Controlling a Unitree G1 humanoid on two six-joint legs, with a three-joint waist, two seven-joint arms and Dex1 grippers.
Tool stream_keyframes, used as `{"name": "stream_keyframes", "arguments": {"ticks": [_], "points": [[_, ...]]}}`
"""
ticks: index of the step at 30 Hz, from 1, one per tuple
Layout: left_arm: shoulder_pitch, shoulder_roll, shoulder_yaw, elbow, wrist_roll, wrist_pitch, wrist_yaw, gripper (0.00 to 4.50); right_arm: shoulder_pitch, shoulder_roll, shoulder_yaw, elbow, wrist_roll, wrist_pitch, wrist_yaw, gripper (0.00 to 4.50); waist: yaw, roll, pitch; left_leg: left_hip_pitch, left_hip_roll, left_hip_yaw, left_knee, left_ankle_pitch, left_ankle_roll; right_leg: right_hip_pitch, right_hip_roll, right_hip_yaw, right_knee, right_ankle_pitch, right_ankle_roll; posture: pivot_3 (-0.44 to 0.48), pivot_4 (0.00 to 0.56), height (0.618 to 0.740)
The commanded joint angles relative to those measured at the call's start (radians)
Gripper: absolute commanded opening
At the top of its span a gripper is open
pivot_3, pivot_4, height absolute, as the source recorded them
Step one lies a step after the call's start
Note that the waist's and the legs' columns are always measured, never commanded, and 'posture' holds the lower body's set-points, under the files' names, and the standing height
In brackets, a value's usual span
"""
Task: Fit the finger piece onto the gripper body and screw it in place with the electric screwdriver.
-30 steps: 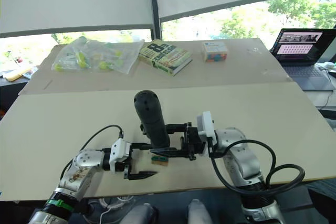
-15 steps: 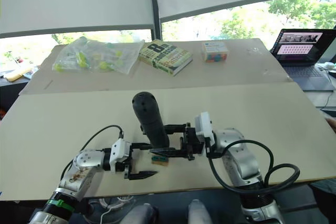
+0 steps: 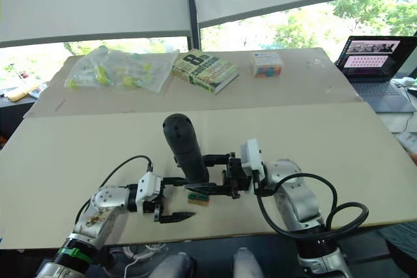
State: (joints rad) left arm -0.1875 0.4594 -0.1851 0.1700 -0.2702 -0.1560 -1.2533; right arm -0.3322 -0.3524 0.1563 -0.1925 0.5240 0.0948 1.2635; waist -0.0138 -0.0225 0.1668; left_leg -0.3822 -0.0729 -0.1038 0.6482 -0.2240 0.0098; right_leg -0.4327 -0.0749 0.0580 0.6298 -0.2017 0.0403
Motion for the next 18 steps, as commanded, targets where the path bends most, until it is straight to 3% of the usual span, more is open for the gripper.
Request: {"name": "stream_keyframes", "arguments": {"ticks": [1,18], "points": [[0.019,-0.005,-0.022,0.011,0.01,-0.001,0.001,4.5,-0.018,0.005,-0.001,-0.037,0.008,-0.038,-0.001,1.95,0.0,0.0,0.0,0.0,0.0,0.0,0.0,0.0,0.0,0.0,0.0,0.0,0.0,0.0,0.0,0.0,0.15,0.74],[0.037,-0.005,-0.027,0.009,0.007,-0.012,0.005,4.5,-0.034,-0.002,0.003,-0.033,-0.005,-0.073,0.016,1.95,-0.001,0.0,0.0,0.006,0.0,0.0,-0.001,0.0,0.0,0.007,0.0,0.0,-0.001,0.0,0.0,0.0,0.15,0.74]]}}
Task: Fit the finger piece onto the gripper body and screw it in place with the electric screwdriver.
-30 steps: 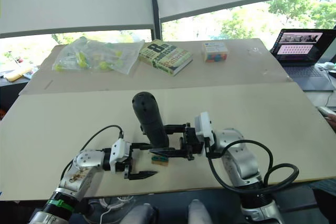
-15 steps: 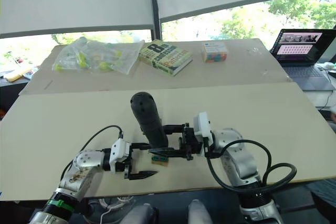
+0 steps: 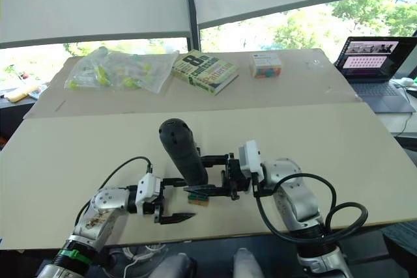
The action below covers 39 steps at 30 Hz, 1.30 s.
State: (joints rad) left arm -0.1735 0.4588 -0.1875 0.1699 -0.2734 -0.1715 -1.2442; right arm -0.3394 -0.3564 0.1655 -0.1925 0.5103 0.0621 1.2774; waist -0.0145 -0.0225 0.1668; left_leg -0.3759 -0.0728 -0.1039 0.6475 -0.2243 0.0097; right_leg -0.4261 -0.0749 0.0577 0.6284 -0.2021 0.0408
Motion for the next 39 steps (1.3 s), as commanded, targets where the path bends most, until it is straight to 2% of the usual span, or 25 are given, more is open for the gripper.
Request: {"name": "stream_keyframes", "arguments": {"ticks": [1,39], "points": [[0.023,-0.004,-0.025,0.009,0.01,0.003,-0.004,4.5,-0.026,0.002,-0.005,-0.03,0.006,-0.042,0.001,1.95,0.0,0.0,0.0,0.001,0.0,0.0,0.0,0.0,0.0,0.001,0.0,0.0,0.0,0.0,0.0,0.0,0.15,0.74],[0.016,-0.007,-0.027,0.024,0.007,0.003,-0.006,4.5,-0.034,0.023,0.02,0.01,-0.055,-0.091,-0.025,1.95,0.0,0.0,0.0,0.002,0.0,0.0,-0.001,0.0,0.0,0.002,0.0,0.0,-0.001,0.0,0.0,0.0,0.15,0.74]]}}
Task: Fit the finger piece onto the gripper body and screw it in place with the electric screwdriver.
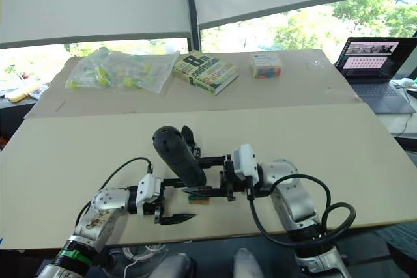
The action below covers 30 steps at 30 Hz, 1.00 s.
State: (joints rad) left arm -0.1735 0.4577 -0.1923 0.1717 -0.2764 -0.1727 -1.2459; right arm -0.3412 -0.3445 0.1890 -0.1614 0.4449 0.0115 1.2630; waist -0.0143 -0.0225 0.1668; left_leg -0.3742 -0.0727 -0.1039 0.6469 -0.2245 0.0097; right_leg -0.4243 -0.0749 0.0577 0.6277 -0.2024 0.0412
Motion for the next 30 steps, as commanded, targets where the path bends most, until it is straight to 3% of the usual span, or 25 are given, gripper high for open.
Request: {"name": "stream_keyframes", "arguments": {"ticks": [1,18,30], "points": [[0.016,-0.006,-0.022,0.022,0.01,0.004,-0.005,4.5,-0.033,0.013,-0.004,-0.019,0.007,-0.042,-0.013,1.95,0.0,0.0,0.0,0.0,0.0,0.0,0.0,0.0,0.0,0.0,0.0,0.0,0.0,0.0,0.0,0.0,0.15,0.74],[0.018,-0.004,-0.02,0.02,0.008,0.006,-0.006,4.5,-0.029,0.019,-0.033,-0.01,0.002,-0.083,-0.048,1.95,0.0,0.0,0.0,0.0,0.0,0.0,0.0,0.0,0.0,0.0,0.0,0.0,0.0,0.0,0.0,0.0,0.15,0.74],[0.019,-0.004,-0.016,0.016,-0.002,0.004,-0.013,4.5,-0.02,-0.036,-0.073,-0.126,0.198,0.178,-0.114,1.95,0.0,0.0,0.0,0.0,0.0,0.0,-0.001,0.0,0.0,0.0,0.0,0.0,0.0,0.0,0.0,0.0,0.15,0.74]]}}
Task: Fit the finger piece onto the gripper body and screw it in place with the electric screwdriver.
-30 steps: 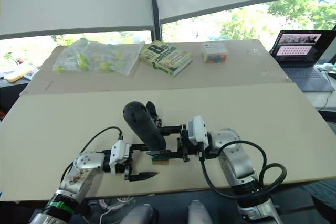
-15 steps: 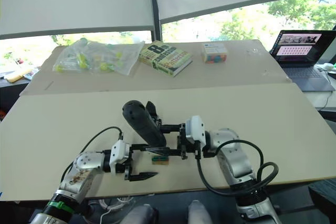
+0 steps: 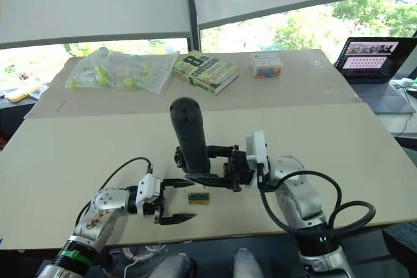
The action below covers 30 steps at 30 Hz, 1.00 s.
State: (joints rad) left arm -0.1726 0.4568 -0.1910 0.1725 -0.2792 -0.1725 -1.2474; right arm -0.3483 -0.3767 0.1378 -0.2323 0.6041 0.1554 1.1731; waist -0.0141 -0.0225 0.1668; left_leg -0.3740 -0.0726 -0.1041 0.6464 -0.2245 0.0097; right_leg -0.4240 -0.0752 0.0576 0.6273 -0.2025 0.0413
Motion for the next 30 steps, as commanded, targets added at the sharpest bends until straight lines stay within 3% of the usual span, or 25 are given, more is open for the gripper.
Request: {"name": "stream_keyframes", "arguments": {"ticks": [1,30], "points": [[0.018,-0.003,-0.018,0.015,0.001,0.005,-0.012,4.5,-0.014,-0.002,-0.019,-0.051,0.029,0.029,-0.028,1.95,0.0,0.0,0.0,0.0,0.0,0.0,0.0,0.0,0.0,0.0,0.0,0.0,0.0,0.0,0.0,0.0,0.15,0.74],[0.019,0.007,-0.02,0.004,0.004,0.014,-0.013,4.5,0.002,0.013,0.012,-0.032,-0.029,0.015,-0.034,1.95,0.0,0.0,0.0,0.0,0.0,0.0,0.0,0.0,0.0,0.0,0.0,0.0,-0.001,0.0,0.0,0.0,0.15,0.74]]}}
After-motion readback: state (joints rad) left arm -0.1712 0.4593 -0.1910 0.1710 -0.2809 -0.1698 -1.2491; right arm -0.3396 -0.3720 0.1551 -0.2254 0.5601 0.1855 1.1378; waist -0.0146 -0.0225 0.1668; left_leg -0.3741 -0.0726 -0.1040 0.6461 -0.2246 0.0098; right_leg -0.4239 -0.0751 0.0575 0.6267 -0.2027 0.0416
